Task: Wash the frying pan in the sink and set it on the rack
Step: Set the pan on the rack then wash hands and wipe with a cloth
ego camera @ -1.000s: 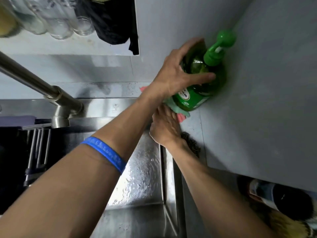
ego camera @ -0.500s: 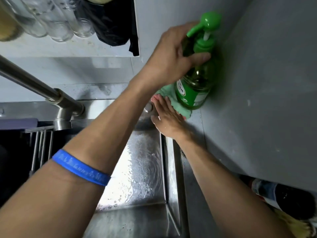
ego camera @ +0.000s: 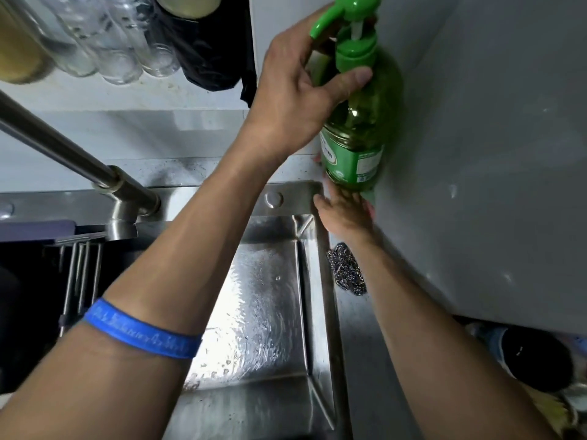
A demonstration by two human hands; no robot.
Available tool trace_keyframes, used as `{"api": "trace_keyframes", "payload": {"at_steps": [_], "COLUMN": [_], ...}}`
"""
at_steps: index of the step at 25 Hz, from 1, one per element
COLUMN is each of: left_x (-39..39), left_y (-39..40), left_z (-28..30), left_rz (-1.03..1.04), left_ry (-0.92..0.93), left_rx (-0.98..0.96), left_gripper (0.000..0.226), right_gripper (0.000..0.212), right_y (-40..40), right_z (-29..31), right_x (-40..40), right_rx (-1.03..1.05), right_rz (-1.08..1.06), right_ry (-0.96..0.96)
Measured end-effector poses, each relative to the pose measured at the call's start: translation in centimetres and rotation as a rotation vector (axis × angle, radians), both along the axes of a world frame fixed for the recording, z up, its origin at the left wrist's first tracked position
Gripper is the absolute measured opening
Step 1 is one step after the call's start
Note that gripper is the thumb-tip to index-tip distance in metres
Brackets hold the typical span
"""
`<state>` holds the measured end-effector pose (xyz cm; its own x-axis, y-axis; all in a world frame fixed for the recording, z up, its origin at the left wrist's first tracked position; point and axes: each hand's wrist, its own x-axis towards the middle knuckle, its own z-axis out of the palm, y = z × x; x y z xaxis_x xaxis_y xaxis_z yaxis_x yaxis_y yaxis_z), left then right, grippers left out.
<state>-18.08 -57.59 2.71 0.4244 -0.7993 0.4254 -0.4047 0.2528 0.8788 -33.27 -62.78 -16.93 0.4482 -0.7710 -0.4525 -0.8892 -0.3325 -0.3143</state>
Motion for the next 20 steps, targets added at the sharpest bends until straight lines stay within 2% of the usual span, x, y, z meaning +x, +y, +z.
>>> {"api": "trace_keyframes", "payload": {"at_steps": [3,6,10,14,15,16,18,19,20], "left_x": [-0.5,-1.1,-3.5,-4.9,-5.2,-5.8,-8.2,-10.0,-12.2], "left_y": [0.1,-0.8,-1.4,-2.0,-1.3,0.4,5.6,8.6,11.2], "left_z": [0.1,-0.9,-3.4,-4.1,-4.7,-5.6,-9.4,-11.6,-13.3], "left_rz": [-0.009,0.024,0.047,0.051,0.102,0.193,0.357,0.311,0.178], "left_ry": [0.032,0.045,-0.001,-0.114,-0.066,0.020,0.118,0.116,0.085], "left_rx": [-0.010,0.023,0.179,0.238,0.247,0.273,0.424,0.565,0.722], "left_gripper": [0.043,0.040,0.039,0.049,0.051,0.045,0.017,0.009,0.015], "right_gripper": [0.067,0.069,0.062,0.051,0.048,0.044,0.038,0.040,0.040], "right_y": [2.2,5.1,9.4,8.1,7.6,7.1,7.0,6.9,6.9], "right_z": [0.4,0.6,1.1,2.3,2.8,3.5,4.4,4.5,4.4], "right_x": [-0.5,-3.3,-6.8,-7.6,-7.6,-7.5,-7.4,-7.6,-7.8], "right_rx": [-0.053,-0.037,0.039,0.156,0.218,0.314,0.418,0.412,0.401], "right_rz": [0.029,0.030,0.038,0.020,0.041,-0.022,-0.212,-0.252,-0.255], "right_ry": [-0.083,-0.084,-0.026,-0.124,-0.187,-0.336,-0.679,-0.756,-0.780]}}
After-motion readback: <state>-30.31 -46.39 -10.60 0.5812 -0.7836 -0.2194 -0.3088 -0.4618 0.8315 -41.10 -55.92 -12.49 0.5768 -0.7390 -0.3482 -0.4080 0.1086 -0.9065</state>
